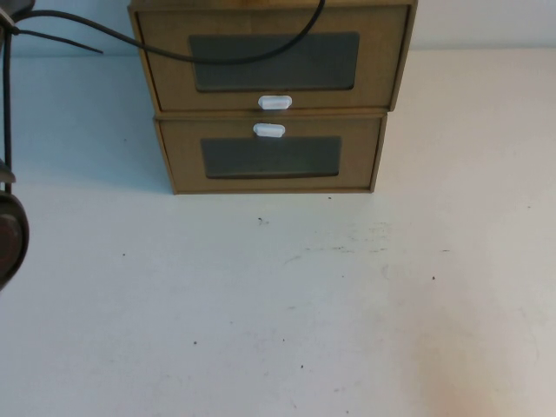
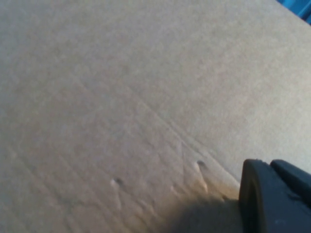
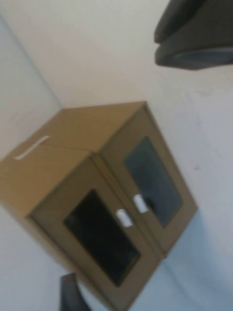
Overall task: Open the shoe box
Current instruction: 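Pull the top drawer of the cardboard box fully open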
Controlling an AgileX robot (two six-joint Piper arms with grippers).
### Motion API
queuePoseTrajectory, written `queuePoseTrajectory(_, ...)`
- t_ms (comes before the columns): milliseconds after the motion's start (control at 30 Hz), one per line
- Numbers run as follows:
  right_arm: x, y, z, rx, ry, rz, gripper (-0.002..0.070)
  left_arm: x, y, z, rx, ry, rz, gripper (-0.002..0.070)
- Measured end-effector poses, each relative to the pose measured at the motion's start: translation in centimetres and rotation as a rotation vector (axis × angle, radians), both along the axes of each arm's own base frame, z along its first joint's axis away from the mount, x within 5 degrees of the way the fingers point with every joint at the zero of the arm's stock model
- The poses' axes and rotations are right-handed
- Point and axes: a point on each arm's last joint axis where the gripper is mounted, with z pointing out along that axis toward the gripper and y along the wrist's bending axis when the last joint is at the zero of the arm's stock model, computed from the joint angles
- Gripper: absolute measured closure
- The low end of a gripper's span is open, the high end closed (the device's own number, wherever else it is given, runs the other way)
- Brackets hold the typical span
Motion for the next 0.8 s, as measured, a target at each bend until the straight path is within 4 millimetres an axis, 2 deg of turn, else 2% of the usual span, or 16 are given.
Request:
queuePoseTrajectory(333,2.9,1.9,3.1,-0.247,0.293,0.294,0.069,0.1,0.0,-0.1,-0.002,0.002,-0.001,0.068)
queuePoseTrajectory(633,8.1,2.2,5.6,-0.453,0.451,0.457,0.0689,0.1,0.0,-0.1,-0.004,0.003,0.001,0.068)
queuePoseTrajectory(800,11.2,4.0,7.0,-0.546,0.464,0.585,0.0689,0.0,-0.1,-0.1,-0.006,0.002,0.0,0.068)
